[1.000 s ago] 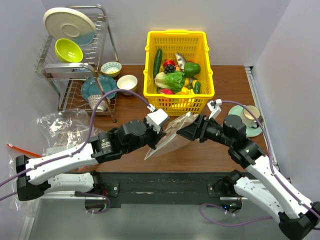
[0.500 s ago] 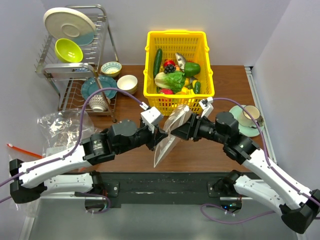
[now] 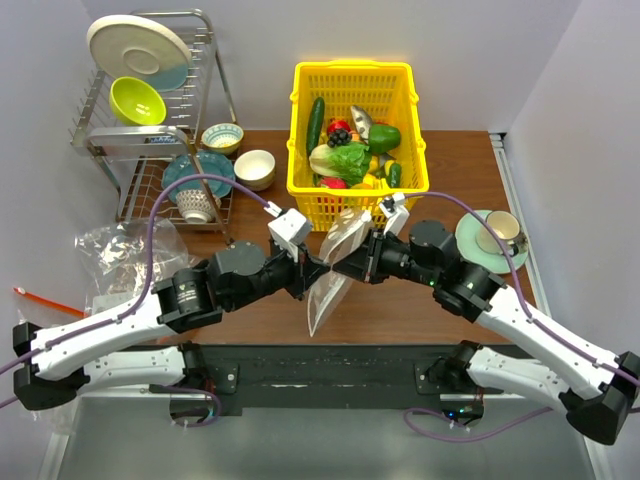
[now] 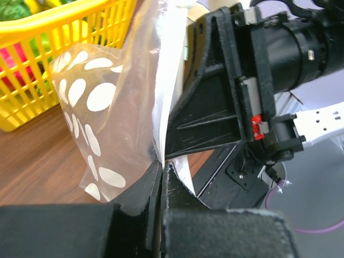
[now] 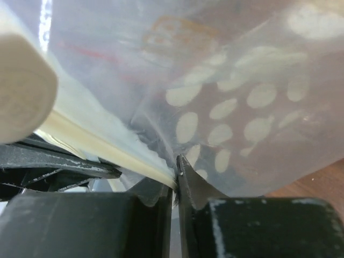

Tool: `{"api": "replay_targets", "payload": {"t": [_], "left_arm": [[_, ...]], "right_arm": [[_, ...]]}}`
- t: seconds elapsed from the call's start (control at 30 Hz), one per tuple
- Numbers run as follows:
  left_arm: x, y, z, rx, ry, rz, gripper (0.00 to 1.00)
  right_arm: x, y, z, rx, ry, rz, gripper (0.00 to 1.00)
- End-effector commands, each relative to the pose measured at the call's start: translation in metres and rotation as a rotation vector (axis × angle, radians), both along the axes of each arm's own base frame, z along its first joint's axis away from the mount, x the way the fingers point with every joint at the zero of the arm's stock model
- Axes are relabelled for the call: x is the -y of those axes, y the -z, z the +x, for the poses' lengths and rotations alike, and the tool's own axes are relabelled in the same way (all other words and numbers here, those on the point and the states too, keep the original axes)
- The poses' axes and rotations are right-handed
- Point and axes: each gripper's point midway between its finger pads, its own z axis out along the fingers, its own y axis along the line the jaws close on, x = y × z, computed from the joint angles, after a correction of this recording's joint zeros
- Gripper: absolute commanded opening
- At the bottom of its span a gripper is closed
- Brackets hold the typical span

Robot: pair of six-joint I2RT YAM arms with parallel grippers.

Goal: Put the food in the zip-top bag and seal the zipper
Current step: Open the zipper of the food storage bag at the center of the board.

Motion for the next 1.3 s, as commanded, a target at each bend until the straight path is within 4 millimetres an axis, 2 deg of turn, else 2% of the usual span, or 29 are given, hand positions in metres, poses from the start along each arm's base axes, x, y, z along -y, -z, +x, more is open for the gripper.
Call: {"api": "replay_targets", "payload": {"t": [0.0, 0.03, 0.07, 0.1, 0.13, 0.27, 0.47, 0.7, 0.77, 0.83, 0.97, 1.1, 1.17, 1.27], "left_arm": [[-0.013, 0.003, 0.01, -0.032, -0.111, -0.024, 0.0], [-0.015, 0.006, 0.012, -0.037, -0.13, -0.017, 0.0], [-0.019, 0.008, 0.014, -0.043, -0.16, -0.014, 0.0], [-0.021, 0.01, 0.016, -0.046, -0.175, -0.013, 0.0], [-0.023, 0.013, 0.017, -0.05, -0.191, -0.008, 0.0], [-0.025, 0.019, 0.025, -0.051, -0.244, 0.001, 0.0], [-0.018, 0.036, 0.031, -0.093, -0.257, 0.053, 0.0], [-0.004, 0.069, 0.035, -0.201, -0.208, 0.068, 0.0], [-0.001, 0.075, 0.036, -0.212, -0.203, 0.058, 0.0], [-0.001, 0.08, 0.038, -0.215, -0.204, 0.055, 0.0], [0.0, 0.085, 0.047, -0.236, -0.201, 0.052, 0.0], [0.0, 0.095, 0.052, -0.251, -0.196, 0.058, 0.0], [0.0, 0.099, 0.052, -0.246, -0.19, 0.064, 0.0], [0.0, 0.092, 0.049, -0.232, -0.172, 0.046, 0.0]], "right_arm": [[0.005, -0.008, 0.002, 0.007, 0.022, -0.063, 0.08], [0.008, -0.015, 0.003, 0.015, 0.035, -0.074, 0.08], [0.014, -0.012, 0.007, 0.026, 0.06, -0.11, 0.08], [0.02, -0.001, 0.005, -0.007, 0.067, -0.17, 0.08], [0.023, -0.008, 0.006, -0.001, 0.074, -0.182, 0.08], [0.034, -0.004, 0.001, -0.028, 0.083, -0.246, 0.15], [0.045, 0.005, -0.002, -0.05, 0.111, -0.288, 0.14], [0.068, 0.016, -0.002, -0.077, 0.155, -0.432, 0.11], [0.068, 0.018, -0.002, -0.08, 0.154, -0.435, 0.03], [0.069, 0.019, -0.002, -0.088, 0.16, -0.444, 0.0], [0.064, 0.008, 0.001, -0.073, 0.149, -0.431, 0.0], [0.061, -0.016, 0.005, -0.049, 0.13, -0.45, 0.0], [0.055, -0.015, 0.007, -0.057, 0.104, -0.475, 0.0], [0.043, -0.015, 0.009, -0.062, 0.071, -0.452, 0.0]]}}
